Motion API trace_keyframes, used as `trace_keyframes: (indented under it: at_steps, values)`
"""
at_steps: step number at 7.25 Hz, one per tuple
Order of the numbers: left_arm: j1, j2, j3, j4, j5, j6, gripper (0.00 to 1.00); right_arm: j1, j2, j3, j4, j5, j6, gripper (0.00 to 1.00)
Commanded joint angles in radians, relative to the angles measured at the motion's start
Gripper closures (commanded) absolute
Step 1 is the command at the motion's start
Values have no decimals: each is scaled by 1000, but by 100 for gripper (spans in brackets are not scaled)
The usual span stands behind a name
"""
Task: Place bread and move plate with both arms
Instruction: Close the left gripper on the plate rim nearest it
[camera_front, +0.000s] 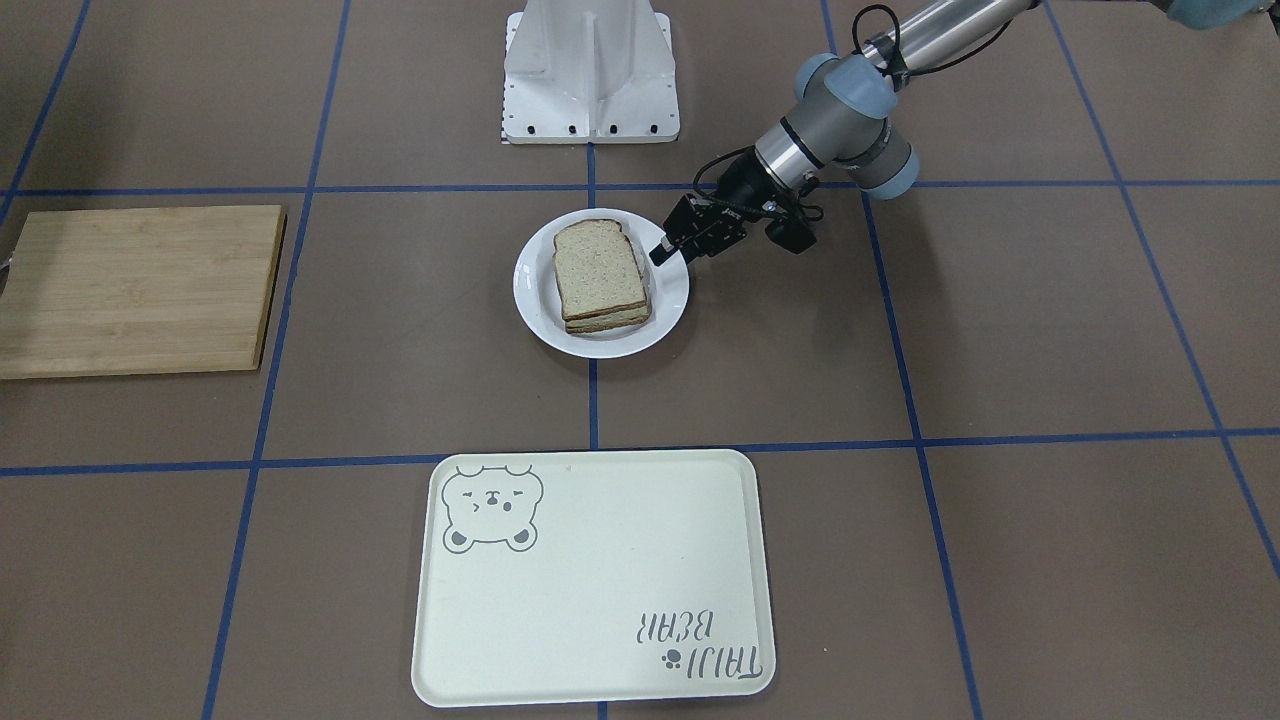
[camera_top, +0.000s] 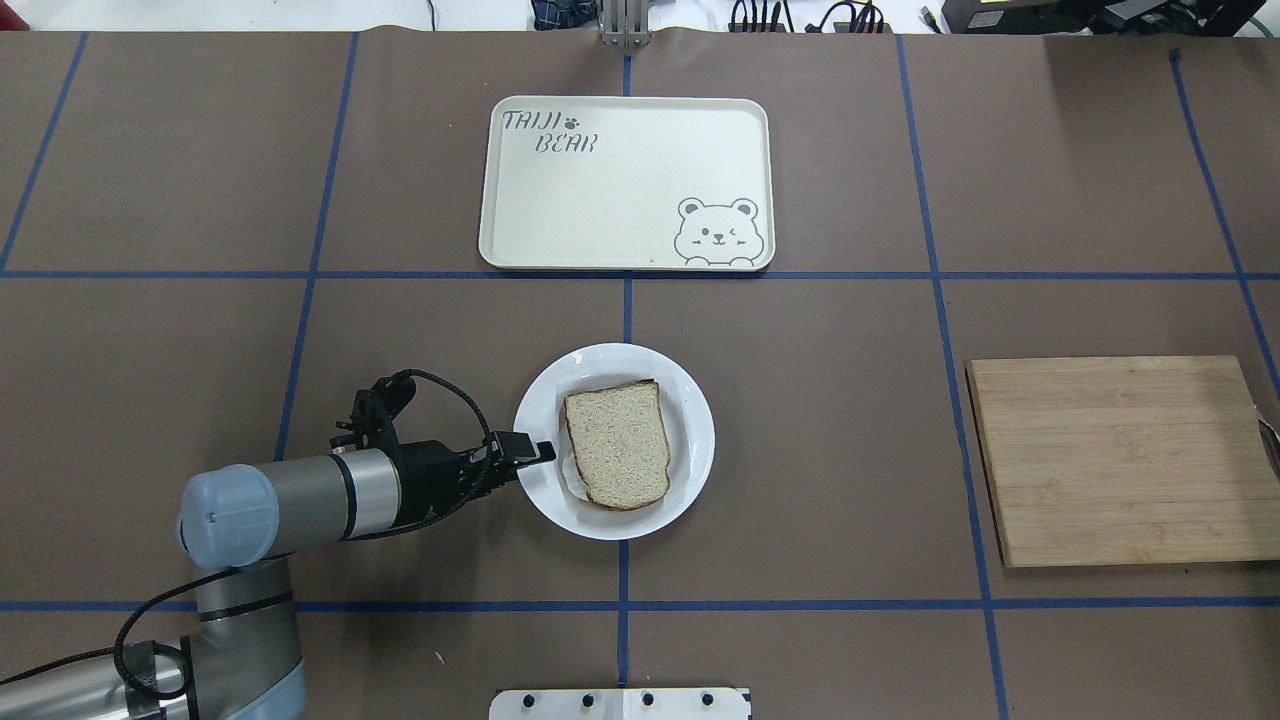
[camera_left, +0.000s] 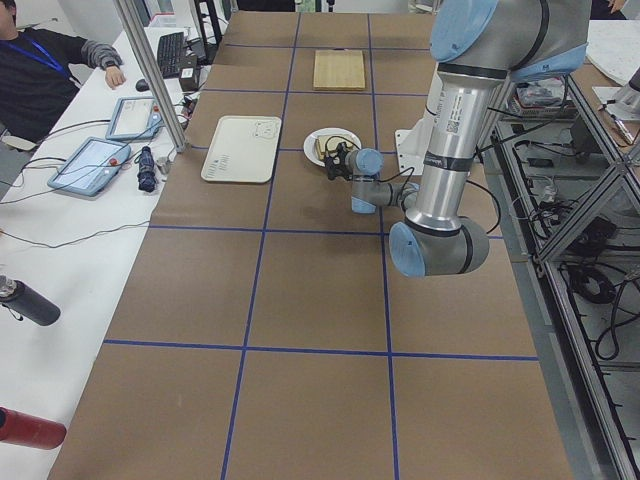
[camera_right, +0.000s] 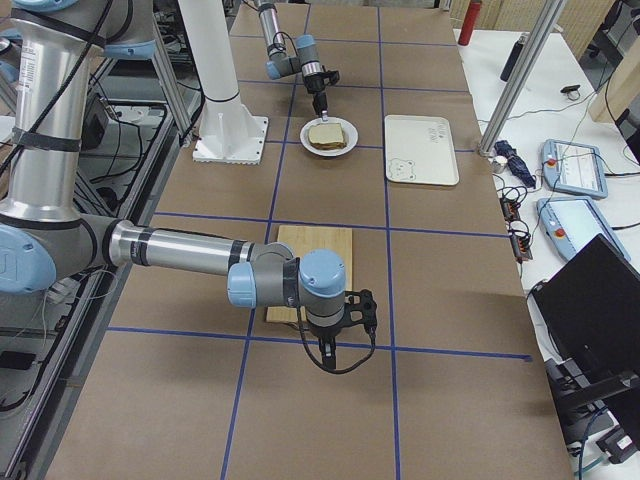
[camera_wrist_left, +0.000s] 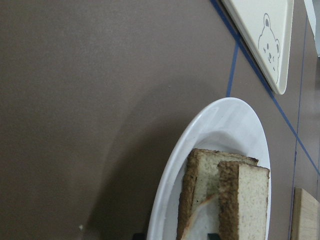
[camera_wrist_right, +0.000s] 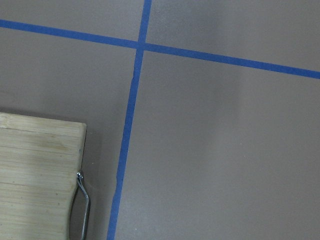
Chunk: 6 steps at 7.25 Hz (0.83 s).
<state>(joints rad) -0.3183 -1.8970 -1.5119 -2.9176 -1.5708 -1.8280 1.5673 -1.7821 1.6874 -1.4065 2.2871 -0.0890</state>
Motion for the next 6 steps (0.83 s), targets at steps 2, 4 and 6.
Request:
trace_keyframes:
  at_steps: [2, 4, 6]
  values:
    - [1, -7, 15, 0, 0, 1, 64, -3, 1, -2, 0, 0, 0, 0]
    - [1, -11, 15, -21, 0, -1, 80, -3, 19, -3, -14, 0, 11, 0]
    - [1, -13, 25, -63, -2, -1, 100, -3, 24, -5, -14, 0, 18, 0]
